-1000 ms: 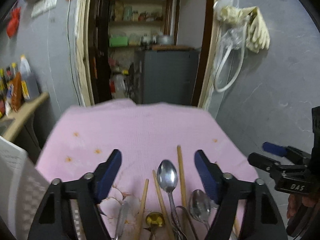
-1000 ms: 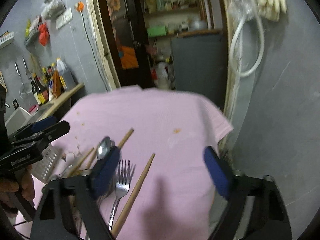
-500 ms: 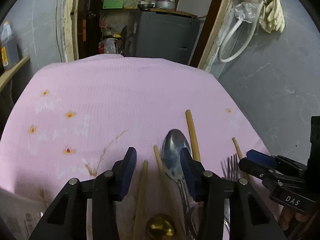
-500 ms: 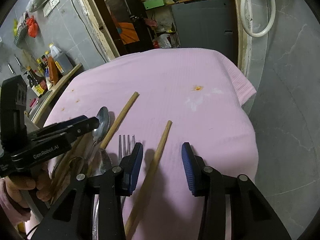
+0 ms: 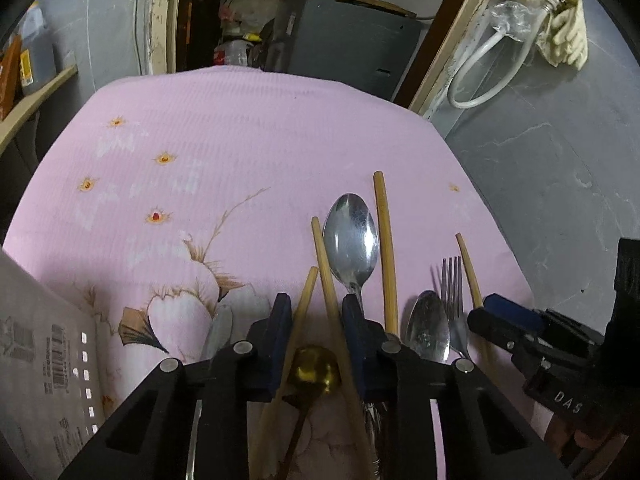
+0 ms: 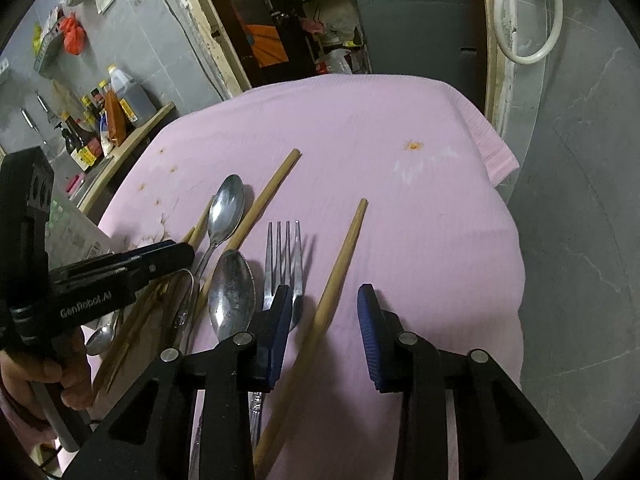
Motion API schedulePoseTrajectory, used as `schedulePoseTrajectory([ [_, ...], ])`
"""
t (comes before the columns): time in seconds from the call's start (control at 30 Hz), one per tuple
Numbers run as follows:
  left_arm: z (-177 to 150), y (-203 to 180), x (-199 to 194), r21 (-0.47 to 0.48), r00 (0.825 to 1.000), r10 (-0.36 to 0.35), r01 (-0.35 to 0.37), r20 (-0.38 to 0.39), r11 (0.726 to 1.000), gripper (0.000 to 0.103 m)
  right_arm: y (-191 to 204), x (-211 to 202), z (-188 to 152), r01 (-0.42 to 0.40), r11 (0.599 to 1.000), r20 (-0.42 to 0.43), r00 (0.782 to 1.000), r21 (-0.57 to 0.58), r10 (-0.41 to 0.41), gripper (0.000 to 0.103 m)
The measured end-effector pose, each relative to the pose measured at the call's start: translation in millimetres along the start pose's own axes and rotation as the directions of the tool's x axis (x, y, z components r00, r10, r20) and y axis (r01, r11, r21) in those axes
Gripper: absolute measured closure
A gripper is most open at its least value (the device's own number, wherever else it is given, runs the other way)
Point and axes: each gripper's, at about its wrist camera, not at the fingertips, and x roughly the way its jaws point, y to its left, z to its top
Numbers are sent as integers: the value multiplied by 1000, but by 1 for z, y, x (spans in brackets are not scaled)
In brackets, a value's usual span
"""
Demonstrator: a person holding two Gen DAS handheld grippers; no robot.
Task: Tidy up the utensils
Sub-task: 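Lower the left tool over the utensil row and close on a wooden chopstick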
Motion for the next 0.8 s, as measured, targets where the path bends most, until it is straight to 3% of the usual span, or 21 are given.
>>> schedulePoseTrajectory([
  [0.27,11,-3,-2,-24,999,-8,7,-41,1000,83,-4,5,6,-13,998,-15,1000,63,14,80],
  [0.53,7,-10,-2,0,997,12,-12,-75,1000,83,-2,5,2,-19,999,-14,1000,46,19,80],
  [0.73,4,-16,-13,25,999,3,-2,-48,1000,83,-3,3,0,-24,999,-16,1000,35,24,80],
  [0.8,5,-18,-9,42,998,33,-31,-57,999,83,-5,3,1,-25,999,-18,1000,34,26,80],
])
